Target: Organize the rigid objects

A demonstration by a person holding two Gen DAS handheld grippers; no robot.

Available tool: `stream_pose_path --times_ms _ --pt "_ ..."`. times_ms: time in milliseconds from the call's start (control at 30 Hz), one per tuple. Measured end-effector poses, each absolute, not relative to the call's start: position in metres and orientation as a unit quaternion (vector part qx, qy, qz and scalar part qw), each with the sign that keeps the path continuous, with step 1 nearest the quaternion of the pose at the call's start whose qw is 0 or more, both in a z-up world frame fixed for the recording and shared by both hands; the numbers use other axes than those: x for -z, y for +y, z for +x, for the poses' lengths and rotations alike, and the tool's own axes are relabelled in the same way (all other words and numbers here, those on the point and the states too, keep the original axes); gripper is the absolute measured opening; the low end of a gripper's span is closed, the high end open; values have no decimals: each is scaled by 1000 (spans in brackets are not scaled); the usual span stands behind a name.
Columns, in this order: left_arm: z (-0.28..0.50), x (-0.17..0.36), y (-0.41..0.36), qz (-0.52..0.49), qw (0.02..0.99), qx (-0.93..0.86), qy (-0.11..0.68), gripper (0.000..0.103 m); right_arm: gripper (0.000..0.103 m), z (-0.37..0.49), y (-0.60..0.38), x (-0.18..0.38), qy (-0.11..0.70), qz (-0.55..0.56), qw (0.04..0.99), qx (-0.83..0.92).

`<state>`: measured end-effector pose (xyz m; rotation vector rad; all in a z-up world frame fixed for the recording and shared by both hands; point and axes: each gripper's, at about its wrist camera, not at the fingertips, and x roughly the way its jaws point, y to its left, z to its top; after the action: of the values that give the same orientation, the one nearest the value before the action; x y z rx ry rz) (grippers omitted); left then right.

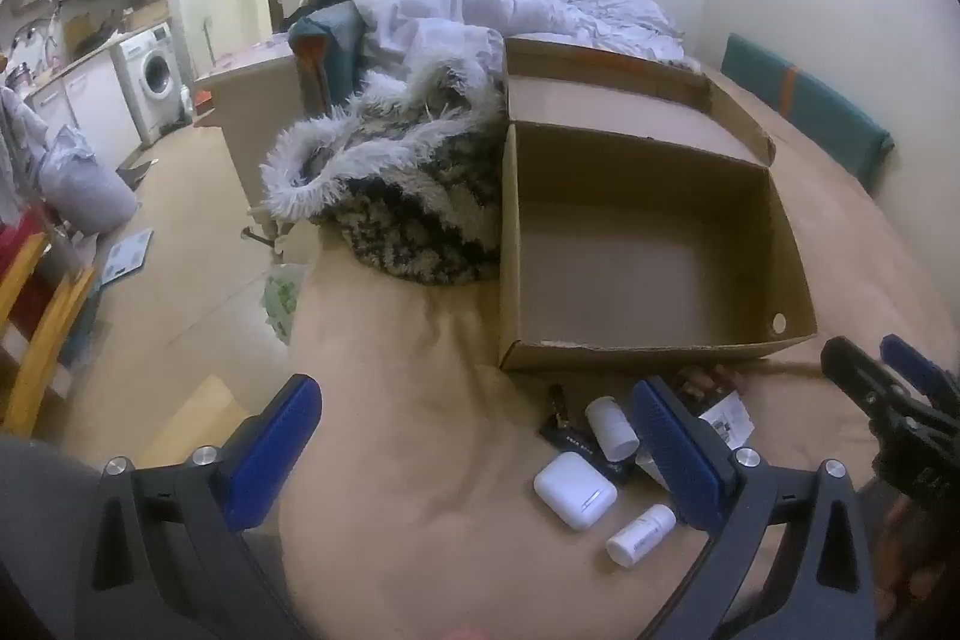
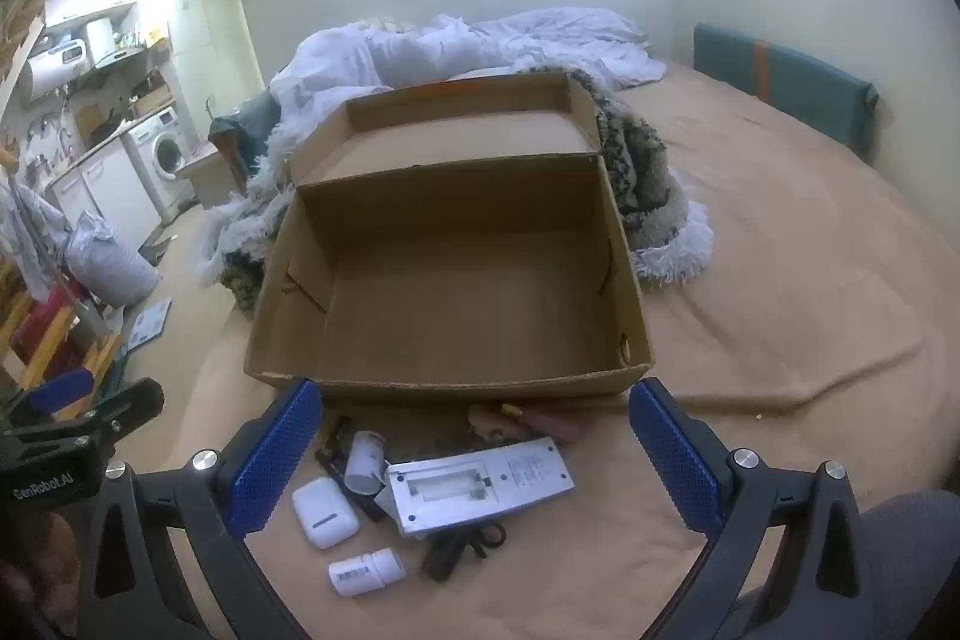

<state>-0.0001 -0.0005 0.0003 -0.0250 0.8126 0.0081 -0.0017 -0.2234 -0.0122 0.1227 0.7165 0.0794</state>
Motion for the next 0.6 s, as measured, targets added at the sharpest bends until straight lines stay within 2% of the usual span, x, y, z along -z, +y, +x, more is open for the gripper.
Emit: stream_pose_path --times_ms 600 --pt "0 -1 3 -24 918 -4 396 103 103 -2 -221 12 345 51 937 -38"
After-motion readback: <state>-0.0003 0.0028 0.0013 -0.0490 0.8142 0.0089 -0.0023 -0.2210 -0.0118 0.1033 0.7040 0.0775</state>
